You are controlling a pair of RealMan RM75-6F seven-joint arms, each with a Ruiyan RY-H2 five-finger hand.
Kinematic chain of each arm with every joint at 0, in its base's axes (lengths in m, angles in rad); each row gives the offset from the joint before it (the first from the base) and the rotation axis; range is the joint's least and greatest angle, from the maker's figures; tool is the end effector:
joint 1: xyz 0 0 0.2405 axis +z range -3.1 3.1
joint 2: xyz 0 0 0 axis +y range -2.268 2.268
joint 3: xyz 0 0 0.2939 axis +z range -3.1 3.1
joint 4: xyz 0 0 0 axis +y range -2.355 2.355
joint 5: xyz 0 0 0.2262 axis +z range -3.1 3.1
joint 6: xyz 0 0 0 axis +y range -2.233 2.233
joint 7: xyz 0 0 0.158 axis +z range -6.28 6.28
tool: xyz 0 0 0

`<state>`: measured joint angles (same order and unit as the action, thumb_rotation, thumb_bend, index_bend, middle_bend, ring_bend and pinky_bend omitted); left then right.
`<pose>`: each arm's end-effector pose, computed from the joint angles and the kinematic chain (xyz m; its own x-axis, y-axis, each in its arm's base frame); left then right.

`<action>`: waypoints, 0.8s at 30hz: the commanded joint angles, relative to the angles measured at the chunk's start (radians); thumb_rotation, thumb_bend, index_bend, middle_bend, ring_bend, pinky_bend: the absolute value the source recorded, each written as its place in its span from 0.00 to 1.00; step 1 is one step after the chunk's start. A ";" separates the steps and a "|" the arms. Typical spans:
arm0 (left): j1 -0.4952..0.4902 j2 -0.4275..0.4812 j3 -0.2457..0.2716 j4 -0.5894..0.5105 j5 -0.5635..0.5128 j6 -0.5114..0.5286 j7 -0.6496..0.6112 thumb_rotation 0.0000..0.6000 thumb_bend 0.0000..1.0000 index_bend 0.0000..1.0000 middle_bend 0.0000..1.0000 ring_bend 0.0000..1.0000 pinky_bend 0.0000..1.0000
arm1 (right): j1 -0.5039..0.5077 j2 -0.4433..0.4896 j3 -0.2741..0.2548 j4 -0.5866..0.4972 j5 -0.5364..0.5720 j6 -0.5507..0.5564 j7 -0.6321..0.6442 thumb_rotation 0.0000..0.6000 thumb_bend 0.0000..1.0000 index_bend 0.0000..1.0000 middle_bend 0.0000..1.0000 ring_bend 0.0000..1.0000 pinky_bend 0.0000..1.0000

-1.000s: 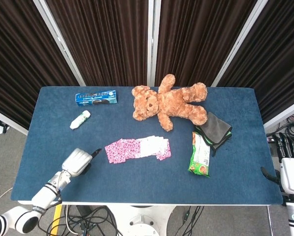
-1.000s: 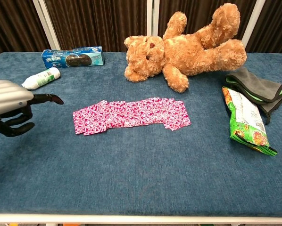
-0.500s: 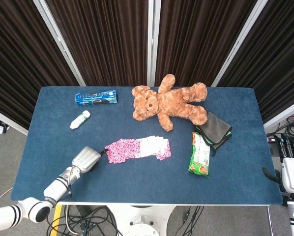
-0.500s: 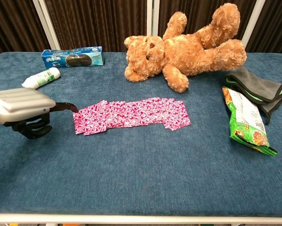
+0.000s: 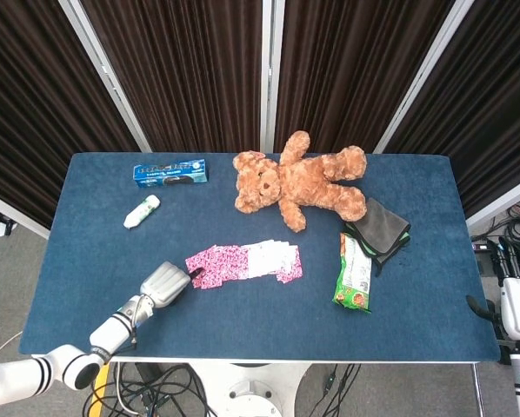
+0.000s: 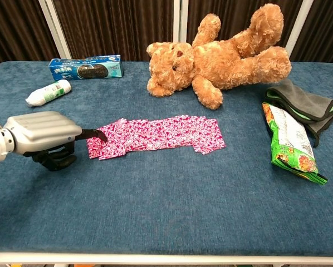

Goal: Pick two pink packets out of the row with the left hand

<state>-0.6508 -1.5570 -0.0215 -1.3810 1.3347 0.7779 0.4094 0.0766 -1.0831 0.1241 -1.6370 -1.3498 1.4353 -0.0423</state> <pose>-0.2389 0.3263 -0.0796 0.7198 0.3515 0.5987 0.6706 -0.5751 -0.4685 -0.3674 -0.2112 0.1848 0.4204 0.0147 0.9072 -0.8992 0.1406 0.4144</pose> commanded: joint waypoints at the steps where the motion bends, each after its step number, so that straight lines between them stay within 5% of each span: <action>1: -0.004 -0.003 0.006 0.010 -0.002 -0.003 -0.008 1.00 0.56 0.13 0.87 0.86 0.95 | -0.001 -0.001 0.001 0.007 0.009 -0.005 0.005 1.00 0.11 0.00 0.00 0.00 0.00; 24: 0.022 0.050 0.031 0.133 -0.064 0.021 -0.051 1.00 0.56 0.13 0.87 0.86 0.95 | 0.007 -0.017 -0.003 -0.008 0.012 -0.012 -0.042 1.00 0.11 0.00 0.00 0.00 0.00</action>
<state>-0.6309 -1.5086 0.0102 -1.2521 1.2720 0.7960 0.3609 0.0832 -1.0994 0.1218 -1.6438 -1.3374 1.4245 -0.0830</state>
